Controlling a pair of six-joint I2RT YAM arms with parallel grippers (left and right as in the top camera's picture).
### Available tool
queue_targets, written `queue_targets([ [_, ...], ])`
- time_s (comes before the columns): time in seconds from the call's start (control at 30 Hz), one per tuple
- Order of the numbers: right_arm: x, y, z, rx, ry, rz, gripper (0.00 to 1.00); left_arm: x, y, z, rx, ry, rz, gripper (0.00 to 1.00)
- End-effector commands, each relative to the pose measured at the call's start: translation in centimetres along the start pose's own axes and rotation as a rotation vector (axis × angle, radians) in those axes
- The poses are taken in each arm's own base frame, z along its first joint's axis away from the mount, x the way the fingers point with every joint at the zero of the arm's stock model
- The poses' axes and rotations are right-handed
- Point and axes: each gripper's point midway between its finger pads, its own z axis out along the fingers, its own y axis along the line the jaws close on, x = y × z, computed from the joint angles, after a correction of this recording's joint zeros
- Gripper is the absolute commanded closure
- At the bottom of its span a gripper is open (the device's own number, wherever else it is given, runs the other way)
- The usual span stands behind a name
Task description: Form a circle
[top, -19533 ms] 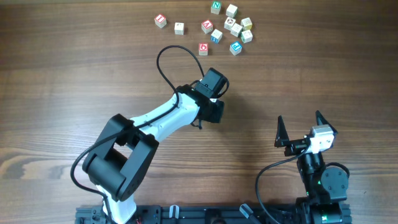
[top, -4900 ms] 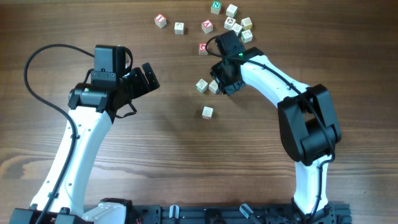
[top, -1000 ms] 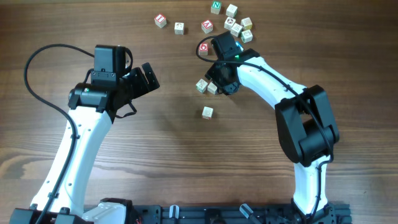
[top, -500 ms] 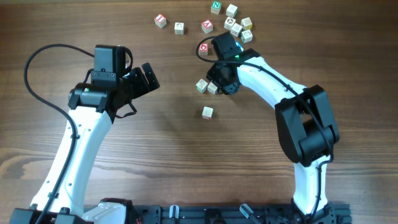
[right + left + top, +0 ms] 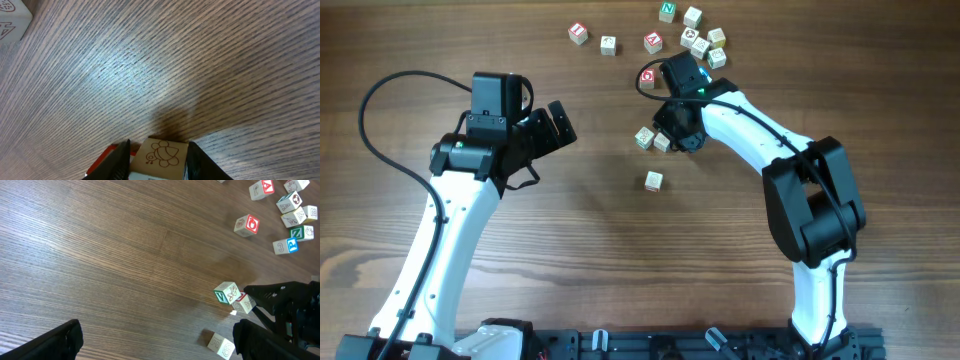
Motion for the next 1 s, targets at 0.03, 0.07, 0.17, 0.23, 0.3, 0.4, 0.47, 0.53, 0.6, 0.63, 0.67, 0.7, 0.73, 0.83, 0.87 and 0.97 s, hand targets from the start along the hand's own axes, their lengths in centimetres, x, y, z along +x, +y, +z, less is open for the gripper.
queue_targets([
  [0.03, 0.2, -1.1, 0.8, 0.039, -0.003, 0.0, 0.65, -0.2, -0.1, 0.1, 0.006, 0.0, -0.014, 0.0],
  [0.07, 0.2, -1.1, 0.8, 0.039, -0.004, 0.002, 0.67, -0.2, -0.1, 0.1, 0.006, 0.0, -0.014, 0.0],
  [0.17, 0.2, -1.1, 0.8, 0.042, -0.002, 0.013, 0.67, -0.2, -0.1, 0.1, 0.006, 0.0, -0.014, 0.0],
  [0.23, 0.2, -1.2, 0.8, 0.046, -0.001, 0.026, 0.67, -0.2, -0.1, 0.1, 0.006, 0.0, -0.014, 0.0],
  [0.3, 0.1, -1.3, 0.8, 0.045, -0.002, 0.029, 0.66, -0.2, -0.1, 0.1, 0.006, 0.0, -0.014, 0.0],
  [0.4, 0.0, -1.3, 0.8, 0.045, -0.001, 0.033, 0.65, -0.2, -0.1, 0.1, 0.006, 0.0, -0.014, 0.0],
  [0.47, -0.1, -1.2, 0.7, 0.036, 0.01, 0.041, 0.66, -0.2, -0.1, 0.1, 0.006, 0.0, -0.014, 0.0],
  [0.53, -0.2, -1.3, 0.6, 0.032, 0.022, 0.051, 0.66, -0.2, -0.1, 0.1, 0.006, 0.0, -0.014, 0.0],
  [0.6, -0.6, -1.6, 0.6, 0.038, 0.023, 0.061, 0.66, -0.2, -0.1, 0.1, 0.006, 0.0, -0.014, 0.0],
  [0.63, -0.7, -1.9, 0.5, 0.046, 0.025, 0.068, 0.66, -0.2, -0.1, 0.1, 0.006, 0.0, -0.014, 0.0],
  [0.67, -0.8, -2.2, 0.5, 0.054, 0.028, 0.072, 0.66, -0.2, -0.1, 0.1, 0.006, 0.0, -0.014, 0.0],
  [0.7, -0.8, -2.4, 0.5, 0.059, 0.03, 0.075, 0.67, -0.2, -0.1, 0.1, 0.006, 0.0, -0.014, 0.0],
  [0.73, -0.8, -2.5, 0.5, 0.062, 0.031, 0.075, 0.67, -0.2, -0.1, 0.1, 0.006, 0.0, -0.014, 0.0],
  [0.83, -0.6, -2.3, 0.5, 0.058, 0.039, 0.077, 0.67, -0.2, -0.1, 0.1, 0.006, 0.0, -0.014, 0.0],
  [0.87, -0.5, -2.3, 0.5, 0.054, 0.044, 0.088, 0.67, -0.2, -0.1, 0.1, 0.006, 0.0, -0.014, 0.0],
  [0.97, -0.5, -2.2, 0.4, 0.051, 0.046, 0.1, 0.67, -0.2, -0.1, 0.1, 0.006, 0.0, -0.014, 0.0],
])
